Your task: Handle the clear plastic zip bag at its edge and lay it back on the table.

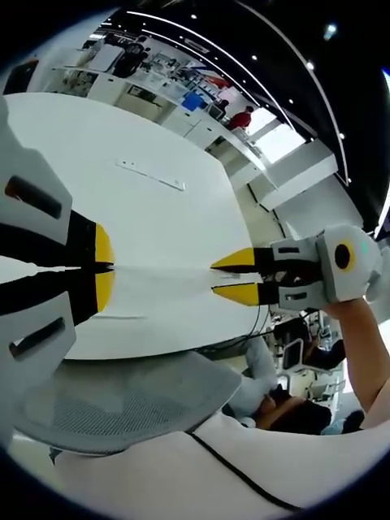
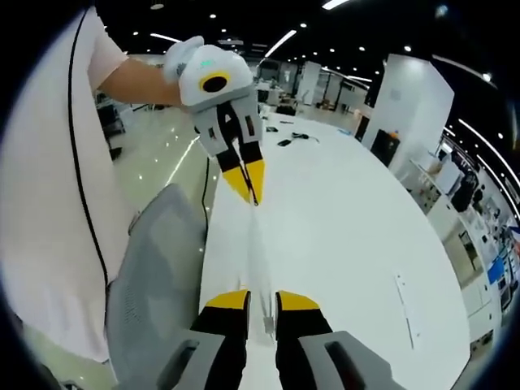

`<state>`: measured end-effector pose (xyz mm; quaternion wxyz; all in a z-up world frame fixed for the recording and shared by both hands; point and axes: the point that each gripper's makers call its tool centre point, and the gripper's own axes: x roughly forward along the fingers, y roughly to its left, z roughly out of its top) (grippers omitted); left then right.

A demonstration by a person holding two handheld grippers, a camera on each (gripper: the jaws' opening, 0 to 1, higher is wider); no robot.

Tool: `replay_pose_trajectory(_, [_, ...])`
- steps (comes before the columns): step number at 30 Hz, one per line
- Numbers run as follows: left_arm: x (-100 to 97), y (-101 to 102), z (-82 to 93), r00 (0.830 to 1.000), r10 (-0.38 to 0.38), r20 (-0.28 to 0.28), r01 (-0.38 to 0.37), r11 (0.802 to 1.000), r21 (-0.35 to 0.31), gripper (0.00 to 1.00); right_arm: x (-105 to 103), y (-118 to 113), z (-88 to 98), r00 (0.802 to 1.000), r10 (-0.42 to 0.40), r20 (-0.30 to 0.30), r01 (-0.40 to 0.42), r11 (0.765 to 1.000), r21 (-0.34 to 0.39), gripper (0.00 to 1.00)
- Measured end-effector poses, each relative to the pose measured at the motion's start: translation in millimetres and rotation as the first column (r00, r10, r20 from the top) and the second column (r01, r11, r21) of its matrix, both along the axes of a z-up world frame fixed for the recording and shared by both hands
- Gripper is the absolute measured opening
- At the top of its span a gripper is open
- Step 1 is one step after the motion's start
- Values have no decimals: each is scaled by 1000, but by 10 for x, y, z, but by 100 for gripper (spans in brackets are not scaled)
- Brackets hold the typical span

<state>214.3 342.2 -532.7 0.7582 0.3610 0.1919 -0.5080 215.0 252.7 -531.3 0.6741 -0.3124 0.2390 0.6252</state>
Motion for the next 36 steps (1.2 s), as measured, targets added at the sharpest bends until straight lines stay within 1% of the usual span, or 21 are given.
replay_pose_trajectory(3, [-6, -8, -1, 1000, -5, 6, 5, 1000, 3, 0, 1, 37, 46, 1000, -4, -17, 5, 1000, 21, 8])
replay_pose_trajectory(6, [-10, -12, -5, 1000, -10, 16, 10, 1000, 7, 0, -4, 63, 72, 1000, -3, -24, 4, 1000, 27, 8])
replay_pose_trajectory(9, [-16, -19, -5, 1000, -15, 20, 15, 1000, 7, 0, -13, 113, 135, 999, -8, -44, 10, 998, 56, 8])
replay_pose_trajectory(14, [-21, -32, 1, 999, -23, 28, 23, 1000, 8, 0, 17, 155, 167, 999, -14, -38, 16, 999, 52, 7])
replay_pose_trajectory(21, [-28, -38, 0, 999, -28, 29, 28, 1000, 7, 0, -6, 215, 201, 999, 0, -44, 2, 998, 60, 7])
replay_pose_trajectory(36, [-44, -83, 23, 999, -33, 32, 33, 999, -2, 0, -35, 303, 108, 999, 41, -26, -41, 999, 22, 7])
